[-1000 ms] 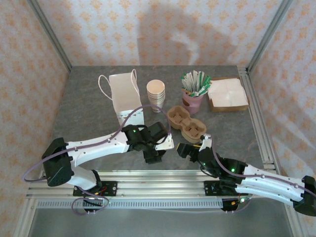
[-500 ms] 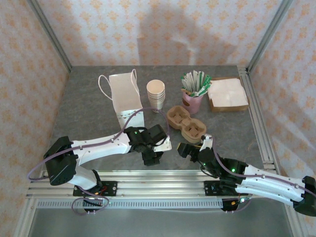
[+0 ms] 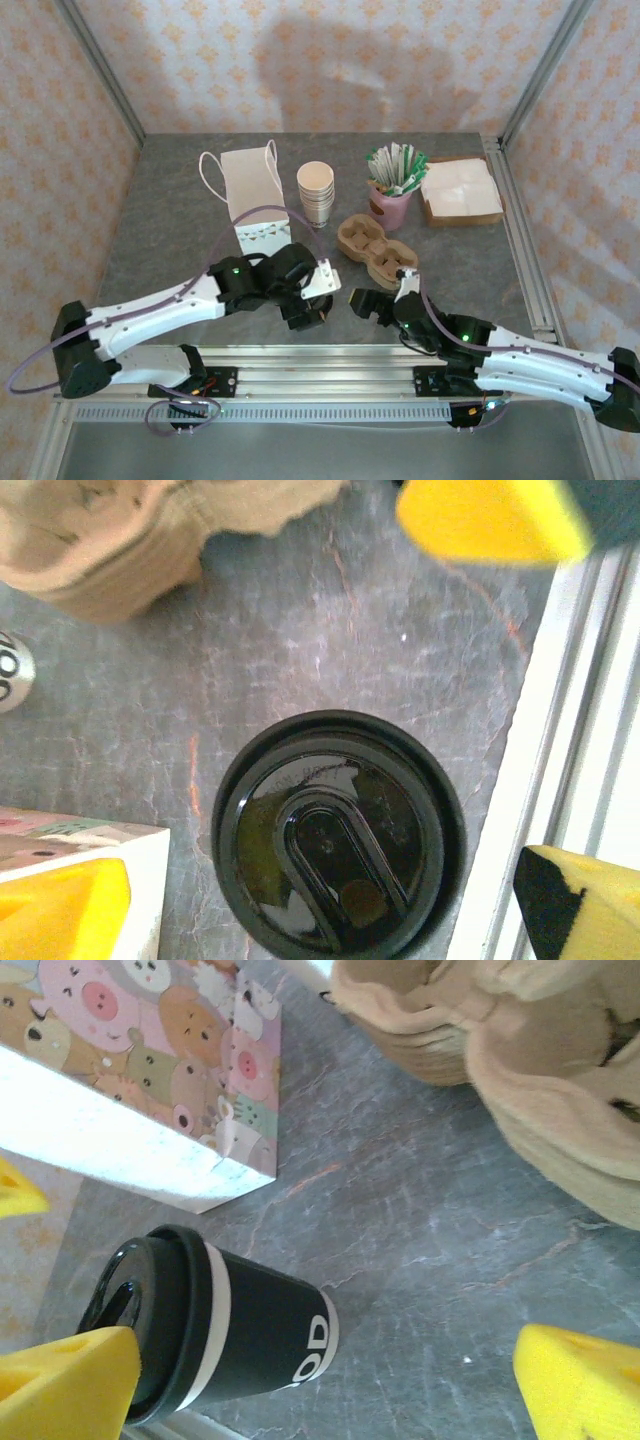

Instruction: Pack the takeout coffee

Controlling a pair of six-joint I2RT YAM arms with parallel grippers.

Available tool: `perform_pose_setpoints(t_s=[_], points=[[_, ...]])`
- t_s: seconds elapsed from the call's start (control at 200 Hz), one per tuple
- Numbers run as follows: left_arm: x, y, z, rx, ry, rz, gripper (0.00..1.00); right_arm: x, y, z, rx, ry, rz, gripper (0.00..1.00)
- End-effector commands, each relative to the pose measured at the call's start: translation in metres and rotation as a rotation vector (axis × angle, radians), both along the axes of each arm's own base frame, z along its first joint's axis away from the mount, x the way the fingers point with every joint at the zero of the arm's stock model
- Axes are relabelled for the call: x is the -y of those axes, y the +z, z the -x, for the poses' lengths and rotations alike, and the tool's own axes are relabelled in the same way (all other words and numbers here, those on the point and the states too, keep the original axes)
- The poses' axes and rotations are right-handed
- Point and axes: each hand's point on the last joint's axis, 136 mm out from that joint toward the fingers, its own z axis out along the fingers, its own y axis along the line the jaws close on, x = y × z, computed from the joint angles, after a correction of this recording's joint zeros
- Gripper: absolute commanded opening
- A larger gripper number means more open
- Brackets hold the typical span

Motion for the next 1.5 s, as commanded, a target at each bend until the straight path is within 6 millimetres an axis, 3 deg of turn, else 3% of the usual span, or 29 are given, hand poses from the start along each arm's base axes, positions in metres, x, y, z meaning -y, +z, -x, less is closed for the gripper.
perform_pose_setpoints(t_s=[0.0, 0.045, 0.17, 0.285, 0.325, 0.375, 0.41, 0.515, 0.656, 0.841, 1.186, 1.496], points=[[-0.014, 0.018, 0.009, -0.013, 0.059, 0.074, 1.00, -0.017, 0.018, 0.000, 0.007, 0.044, -0.034, 0.90], [-0.019, 0.025, 0.010, -0.017, 0.114, 0.123, 1.00, -0.021, 0.018, -0.001, 0.001, 0.049, -0.025, 0.86], [-0.035, 0.036, 0.002, -0.047, 0.370, 0.272, 0.94, -0.033, 0.018, -0.005, -0.044, 0.066, -0.028, 0.62], [-0.056, 0.029, -0.005, -0.137, 0.663, 0.392, 0.73, -0.049, 0.020, -0.009, -0.097, 0.110, -0.092, 0.44], [-0.060, 0.026, -0.004, -0.183, 0.736, 0.424, 0.66, -0.053, 0.021, -0.010, -0.106, 0.120, -0.111, 0.42], [-0.065, 0.020, -0.001, -0.249, 0.828, 0.470, 0.47, -0.056, 0.021, -0.011, -0.107, 0.127, -0.121, 0.42], [-0.063, 0.015, 0.002, -0.299, 0.864, 0.510, 0.41, -0.057, 0.021, -0.012, -0.108, 0.128, -0.125, 0.42], [-0.050, 0.004, 0.010, -0.451, 0.911, 0.666, 0.45, -0.060, 0.016, -0.012, -0.126, 0.139, -0.125, 0.41], [-0.071, -0.012, 0.008, -0.452, 1.042, 0.744, 0.41, -0.066, 0.013, -0.011, -0.140, 0.159, -0.127, 0.37], [-0.078, -0.016, 0.003, -0.442, 1.080, 0.875, 0.41, -0.072, 0.012, -0.012, -0.145, 0.173, -0.126, 0.35], [-0.064, -0.021, -0.003, -0.455, 1.072, 0.848, 0.42, -0.077, 0.011, -0.011, -0.151, 0.192, -0.117, 0.34], [-0.057, -0.035, -0.006, -0.477, 1.082, 0.842, 0.41, -0.081, -0.003, -0.010, -0.183, 0.200, -0.091, 0.33]])
